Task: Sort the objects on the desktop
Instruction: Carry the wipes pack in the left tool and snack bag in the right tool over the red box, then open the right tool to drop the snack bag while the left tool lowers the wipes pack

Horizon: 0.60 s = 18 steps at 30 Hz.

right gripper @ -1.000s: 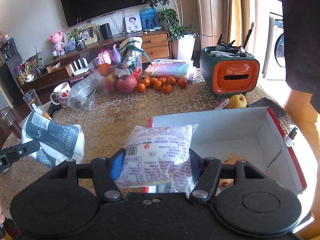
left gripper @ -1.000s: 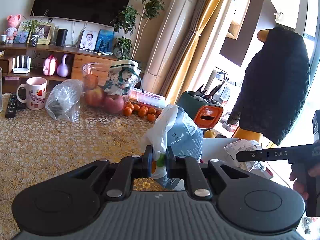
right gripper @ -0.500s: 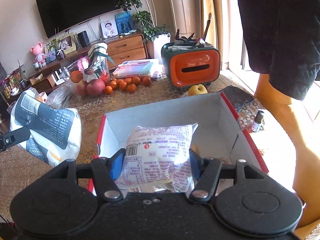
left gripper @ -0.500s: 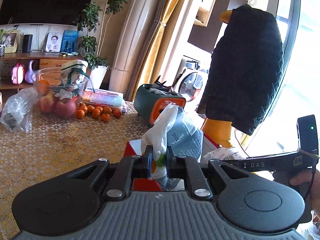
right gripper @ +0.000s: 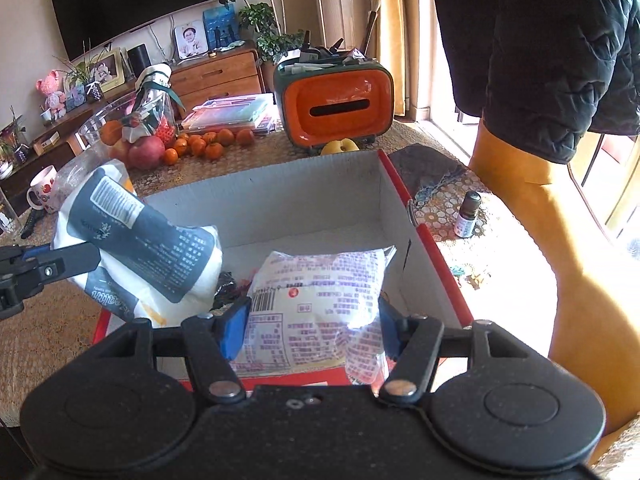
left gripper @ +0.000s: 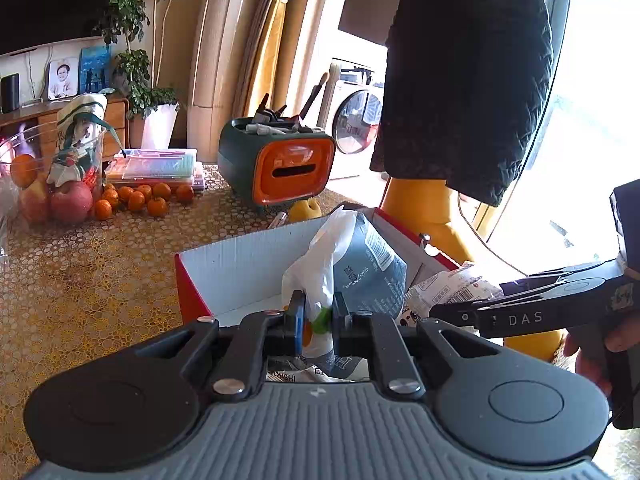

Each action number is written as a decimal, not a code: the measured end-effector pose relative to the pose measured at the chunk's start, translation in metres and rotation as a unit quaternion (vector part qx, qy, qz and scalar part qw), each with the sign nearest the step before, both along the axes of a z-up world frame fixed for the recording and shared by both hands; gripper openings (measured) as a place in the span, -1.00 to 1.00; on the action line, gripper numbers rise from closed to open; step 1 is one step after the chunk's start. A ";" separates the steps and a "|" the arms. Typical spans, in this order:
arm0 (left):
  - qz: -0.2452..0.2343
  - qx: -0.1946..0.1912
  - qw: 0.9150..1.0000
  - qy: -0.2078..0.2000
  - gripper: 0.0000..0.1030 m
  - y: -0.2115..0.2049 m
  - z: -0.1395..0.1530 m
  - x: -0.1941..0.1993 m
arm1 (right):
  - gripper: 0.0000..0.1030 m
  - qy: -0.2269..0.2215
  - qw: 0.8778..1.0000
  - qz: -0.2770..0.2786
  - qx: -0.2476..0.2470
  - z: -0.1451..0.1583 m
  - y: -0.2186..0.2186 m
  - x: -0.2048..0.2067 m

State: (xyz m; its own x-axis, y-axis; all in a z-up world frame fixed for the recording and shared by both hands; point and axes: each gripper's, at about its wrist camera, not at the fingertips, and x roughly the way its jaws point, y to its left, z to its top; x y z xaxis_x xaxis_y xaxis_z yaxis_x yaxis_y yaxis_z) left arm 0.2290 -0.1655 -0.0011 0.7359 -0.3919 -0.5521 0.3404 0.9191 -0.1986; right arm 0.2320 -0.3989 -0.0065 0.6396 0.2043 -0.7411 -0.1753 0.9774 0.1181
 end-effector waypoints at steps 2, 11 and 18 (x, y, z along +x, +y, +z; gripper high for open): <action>0.001 0.004 1.000 0.011 -0.77 -0.005 -0.007 0.007 | 0.23 0.001 1.000 0.005 -0.001 -0.003 0.000 0.002; -0.005 0.045 0.999 0.027 -0.77 -0.019 -0.027 0.025 | 0.24 0.002 1.000 0.014 -0.007 -0.017 0.002 0.013; -0.006 0.061 0.997 0.037 -0.77 -0.023 -0.033 0.032 | 0.24 0.004 1.000 0.020 -0.018 -0.028 0.008 0.023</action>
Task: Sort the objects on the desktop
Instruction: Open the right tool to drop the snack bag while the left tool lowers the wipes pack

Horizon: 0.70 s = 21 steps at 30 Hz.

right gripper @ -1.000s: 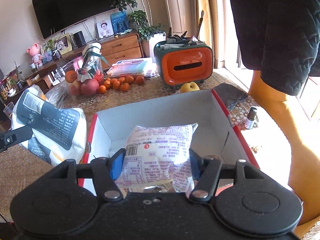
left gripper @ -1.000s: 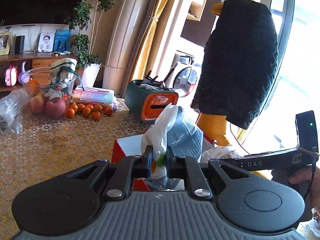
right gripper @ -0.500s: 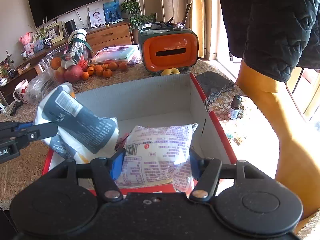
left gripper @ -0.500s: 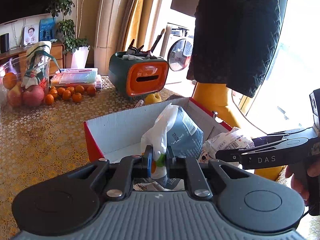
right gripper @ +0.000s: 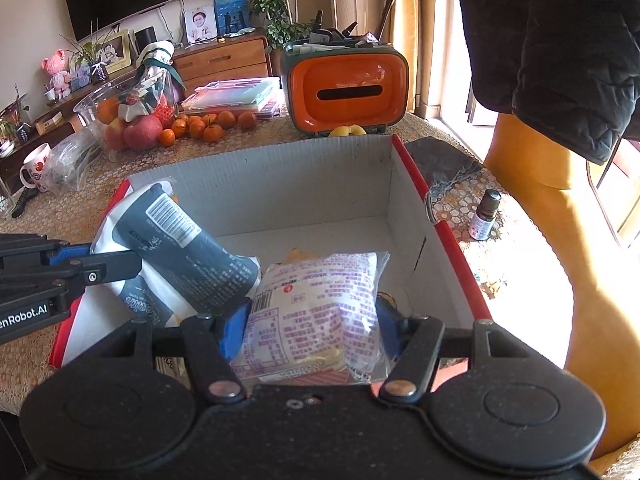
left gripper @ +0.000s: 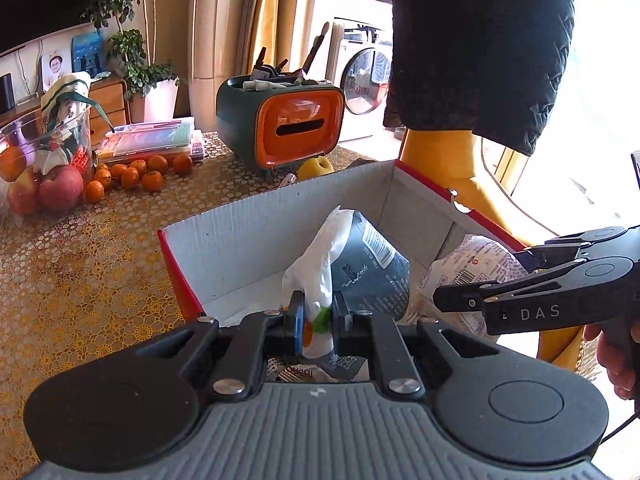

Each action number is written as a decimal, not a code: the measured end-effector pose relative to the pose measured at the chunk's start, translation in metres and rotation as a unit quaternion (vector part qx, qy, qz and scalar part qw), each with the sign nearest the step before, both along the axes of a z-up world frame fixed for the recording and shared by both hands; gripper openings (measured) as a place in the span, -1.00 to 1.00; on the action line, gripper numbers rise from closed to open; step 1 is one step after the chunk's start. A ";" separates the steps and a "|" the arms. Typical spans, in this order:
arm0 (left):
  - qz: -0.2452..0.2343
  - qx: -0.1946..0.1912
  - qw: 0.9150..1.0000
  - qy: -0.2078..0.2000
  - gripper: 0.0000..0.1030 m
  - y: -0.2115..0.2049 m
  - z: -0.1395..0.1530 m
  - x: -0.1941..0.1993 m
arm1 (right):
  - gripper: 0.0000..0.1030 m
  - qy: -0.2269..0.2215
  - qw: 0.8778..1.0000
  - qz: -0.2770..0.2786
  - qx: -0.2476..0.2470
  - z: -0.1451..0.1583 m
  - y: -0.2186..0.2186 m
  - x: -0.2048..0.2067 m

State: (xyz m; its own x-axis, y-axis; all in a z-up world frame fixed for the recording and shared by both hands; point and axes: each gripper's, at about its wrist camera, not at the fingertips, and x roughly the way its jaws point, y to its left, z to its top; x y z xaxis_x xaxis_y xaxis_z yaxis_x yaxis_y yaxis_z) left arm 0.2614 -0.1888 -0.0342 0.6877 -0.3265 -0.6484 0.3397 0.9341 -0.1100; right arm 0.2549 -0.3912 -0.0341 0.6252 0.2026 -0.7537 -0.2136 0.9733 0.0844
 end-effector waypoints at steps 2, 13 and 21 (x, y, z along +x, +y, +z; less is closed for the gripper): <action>-0.001 0.002 1.000 0.012 -0.77 0.000 -0.002 0.004 | 0.26 0.003 1.000 0.001 -0.004 -0.003 0.002 0.002; 0.007 0.009 0.999 0.049 -0.40 0.003 -0.009 0.018 | 0.40 -0.009 1.000 -0.023 0.008 -0.001 -0.011 0.004; -0.001 0.018 0.999 0.030 0.61 0.000 -0.002 0.006 | 0.47 -0.017 0.999 -0.021 0.018 0.007 -0.015 -0.007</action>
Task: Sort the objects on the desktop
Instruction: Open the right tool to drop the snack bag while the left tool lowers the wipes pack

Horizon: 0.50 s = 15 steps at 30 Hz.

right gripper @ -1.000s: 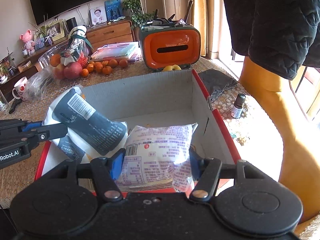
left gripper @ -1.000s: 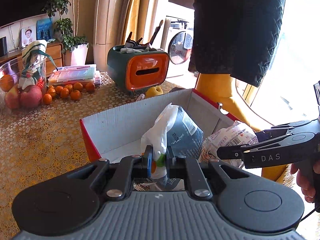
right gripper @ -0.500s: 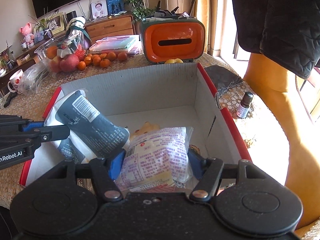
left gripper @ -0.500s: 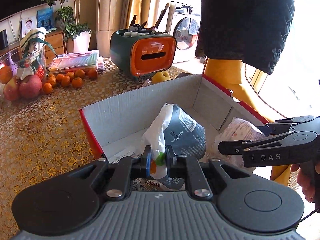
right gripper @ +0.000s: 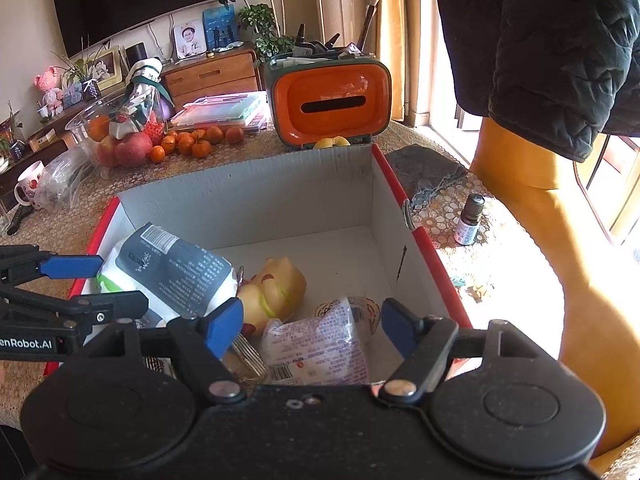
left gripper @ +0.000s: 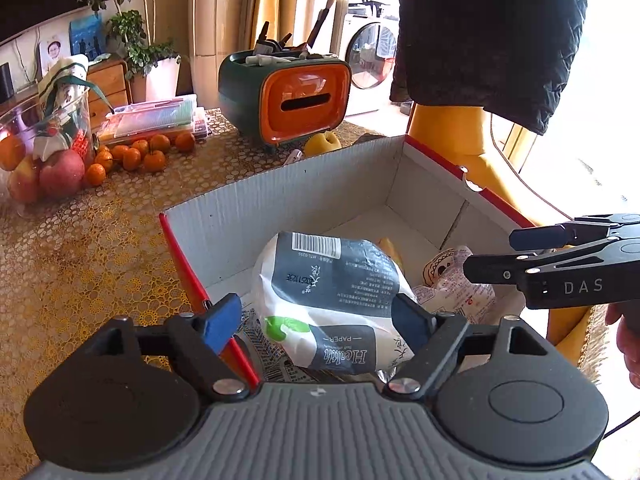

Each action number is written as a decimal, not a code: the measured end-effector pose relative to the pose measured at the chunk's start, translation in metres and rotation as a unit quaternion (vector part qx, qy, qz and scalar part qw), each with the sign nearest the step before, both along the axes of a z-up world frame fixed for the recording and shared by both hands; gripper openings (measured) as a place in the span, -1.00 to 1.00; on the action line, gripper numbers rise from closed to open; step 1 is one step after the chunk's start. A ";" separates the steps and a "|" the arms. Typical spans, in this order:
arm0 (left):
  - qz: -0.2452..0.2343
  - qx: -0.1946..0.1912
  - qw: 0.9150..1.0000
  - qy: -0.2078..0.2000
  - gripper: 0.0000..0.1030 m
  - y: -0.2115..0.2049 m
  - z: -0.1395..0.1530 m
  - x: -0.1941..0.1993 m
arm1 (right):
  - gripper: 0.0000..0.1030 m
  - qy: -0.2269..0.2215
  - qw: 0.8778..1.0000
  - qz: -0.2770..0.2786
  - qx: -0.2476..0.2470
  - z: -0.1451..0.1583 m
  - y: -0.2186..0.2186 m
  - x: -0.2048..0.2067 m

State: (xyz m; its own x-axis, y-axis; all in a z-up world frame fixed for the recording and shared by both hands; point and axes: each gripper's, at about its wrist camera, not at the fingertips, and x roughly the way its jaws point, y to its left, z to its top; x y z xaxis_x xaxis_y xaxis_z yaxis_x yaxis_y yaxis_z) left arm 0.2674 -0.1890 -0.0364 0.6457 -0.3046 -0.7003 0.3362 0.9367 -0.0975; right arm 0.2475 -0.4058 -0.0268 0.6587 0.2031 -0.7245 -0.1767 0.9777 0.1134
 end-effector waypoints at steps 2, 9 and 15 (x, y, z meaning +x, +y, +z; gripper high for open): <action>-0.004 -0.006 1.000 -0.004 0.61 0.001 0.004 -0.004 | 0.49 0.000 1.000 0.002 0.007 0.002 0.000 -0.003; 0.002 -0.023 1.000 -0.012 0.71 0.009 0.014 -0.018 | 0.59 -0.016 0.999 0.029 0.014 0.018 0.009 -0.020; 0.004 -0.032 0.999 -0.026 0.71 0.015 0.025 -0.032 | 0.63 -0.031 0.998 0.051 0.013 0.031 0.017 -0.037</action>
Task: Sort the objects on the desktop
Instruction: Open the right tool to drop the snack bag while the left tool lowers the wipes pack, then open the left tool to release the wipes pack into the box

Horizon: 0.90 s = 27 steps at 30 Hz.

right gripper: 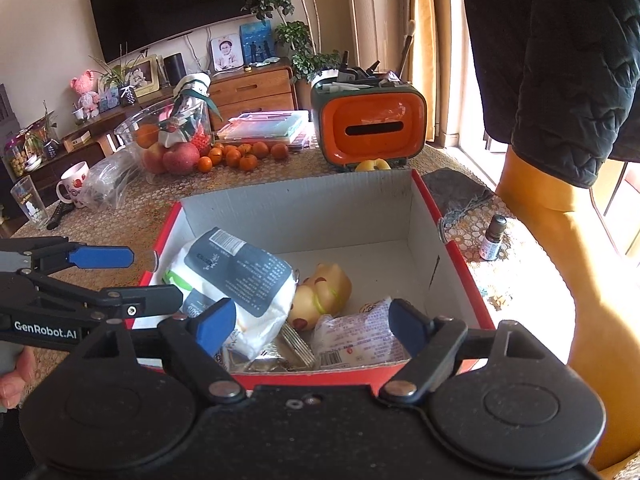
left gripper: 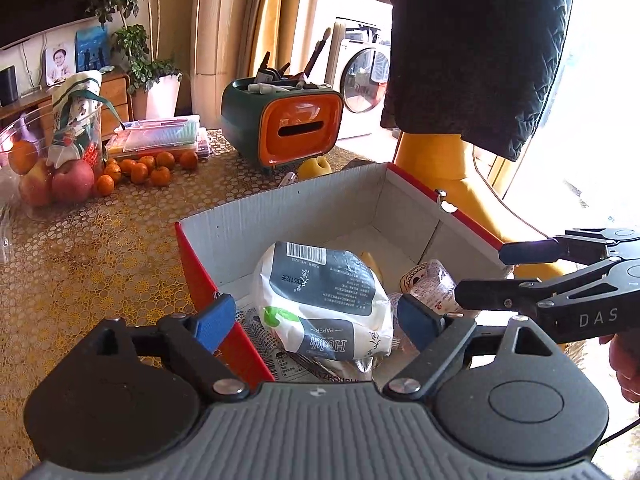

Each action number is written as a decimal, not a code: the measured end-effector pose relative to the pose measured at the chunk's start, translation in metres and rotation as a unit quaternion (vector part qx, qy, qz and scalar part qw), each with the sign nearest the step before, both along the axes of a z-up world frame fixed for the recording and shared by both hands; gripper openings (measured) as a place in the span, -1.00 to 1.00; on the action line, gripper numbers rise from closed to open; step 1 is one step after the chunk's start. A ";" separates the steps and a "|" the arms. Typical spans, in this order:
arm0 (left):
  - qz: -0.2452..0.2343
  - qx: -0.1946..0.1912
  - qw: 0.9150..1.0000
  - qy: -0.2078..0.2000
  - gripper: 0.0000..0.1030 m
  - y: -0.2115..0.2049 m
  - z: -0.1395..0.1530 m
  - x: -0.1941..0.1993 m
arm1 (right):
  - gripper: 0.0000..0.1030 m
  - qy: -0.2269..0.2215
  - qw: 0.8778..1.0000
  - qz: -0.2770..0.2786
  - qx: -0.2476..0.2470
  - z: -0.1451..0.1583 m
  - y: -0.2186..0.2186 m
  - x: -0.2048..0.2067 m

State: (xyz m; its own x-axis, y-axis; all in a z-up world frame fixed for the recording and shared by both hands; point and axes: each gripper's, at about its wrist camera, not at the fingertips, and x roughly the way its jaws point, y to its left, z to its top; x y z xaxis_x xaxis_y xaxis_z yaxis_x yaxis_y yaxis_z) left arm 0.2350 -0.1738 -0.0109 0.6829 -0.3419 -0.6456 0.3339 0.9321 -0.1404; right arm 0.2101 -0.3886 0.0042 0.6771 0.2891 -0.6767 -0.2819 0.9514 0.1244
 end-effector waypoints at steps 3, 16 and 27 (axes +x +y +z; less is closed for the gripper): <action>-0.002 0.000 1.000 -0.010 0.71 0.003 0.006 -0.008 | 0.64 -0.007 1.000 0.008 -0.003 0.005 0.004 -0.009; -0.003 -0.003 1.000 -0.027 0.71 0.012 0.016 -0.037 | 0.78 -0.063 0.997 0.041 -0.023 0.019 0.021 -0.050; 0.003 0.009 0.999 -0.047 1.00 0.018 0.017 -0.057 | 0.96 -0.108 0.992 0.054 -0.037 0.023 0.031 -0.080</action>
